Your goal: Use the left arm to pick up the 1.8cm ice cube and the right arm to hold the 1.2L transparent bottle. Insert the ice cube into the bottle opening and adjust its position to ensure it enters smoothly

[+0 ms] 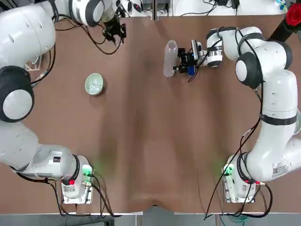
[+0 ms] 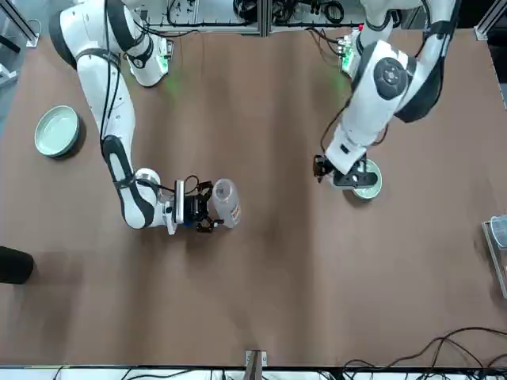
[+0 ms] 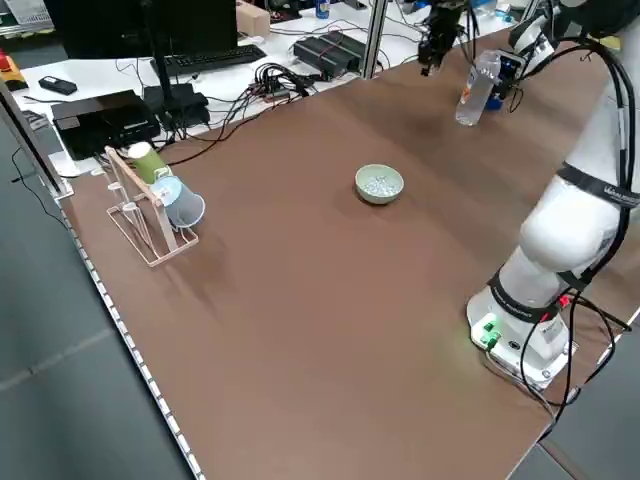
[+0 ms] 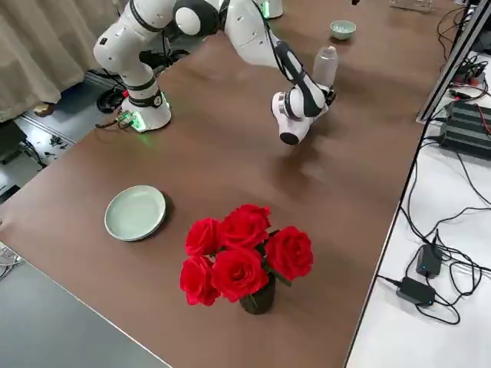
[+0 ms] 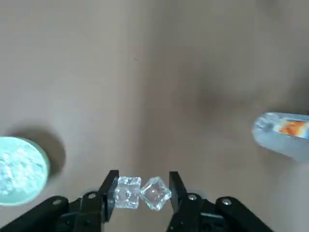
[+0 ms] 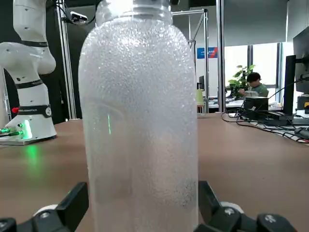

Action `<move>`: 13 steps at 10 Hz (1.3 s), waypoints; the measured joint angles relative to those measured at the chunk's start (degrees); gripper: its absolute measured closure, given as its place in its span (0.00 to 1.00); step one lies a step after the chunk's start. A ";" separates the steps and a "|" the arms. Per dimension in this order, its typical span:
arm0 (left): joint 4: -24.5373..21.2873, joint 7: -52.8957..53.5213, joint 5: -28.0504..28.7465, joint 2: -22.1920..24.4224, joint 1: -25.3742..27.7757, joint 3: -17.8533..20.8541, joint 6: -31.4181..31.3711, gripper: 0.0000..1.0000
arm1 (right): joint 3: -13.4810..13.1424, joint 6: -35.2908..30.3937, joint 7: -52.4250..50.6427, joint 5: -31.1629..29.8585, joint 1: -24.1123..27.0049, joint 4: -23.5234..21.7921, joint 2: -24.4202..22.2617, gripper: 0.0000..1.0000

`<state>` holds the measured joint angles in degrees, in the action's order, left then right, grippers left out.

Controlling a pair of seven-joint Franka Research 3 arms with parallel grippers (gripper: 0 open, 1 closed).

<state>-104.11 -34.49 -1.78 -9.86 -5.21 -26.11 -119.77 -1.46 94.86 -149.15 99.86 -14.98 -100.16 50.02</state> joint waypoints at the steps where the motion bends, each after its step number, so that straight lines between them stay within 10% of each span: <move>1: 4.65 -3.62 0.00 -2.08 -2.69 -0.03 2.68 0.52 | 0.00 0.00 0.00 0.00 0.00 0.00 0.00 0.00; 7: 25.29 -22.49 3.33 -16.13 -18.32 1.03 4.46 0.52 | 0.01 -0.06 -0.02 0.00 0.00 0.02 0.00 0.00; 13: 39.31 -30.58 3.47 -28.45 -40.29 21.49 -4.34 0.52 | 0.03 -0.08 -0.02 0.00 0.00 0.02 0.01 0.00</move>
<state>-64.80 -65.08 1.69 -38.31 -45.51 -4.63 -124.10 -1.43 94.78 -149.18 99.86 -14.98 -100.14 50.03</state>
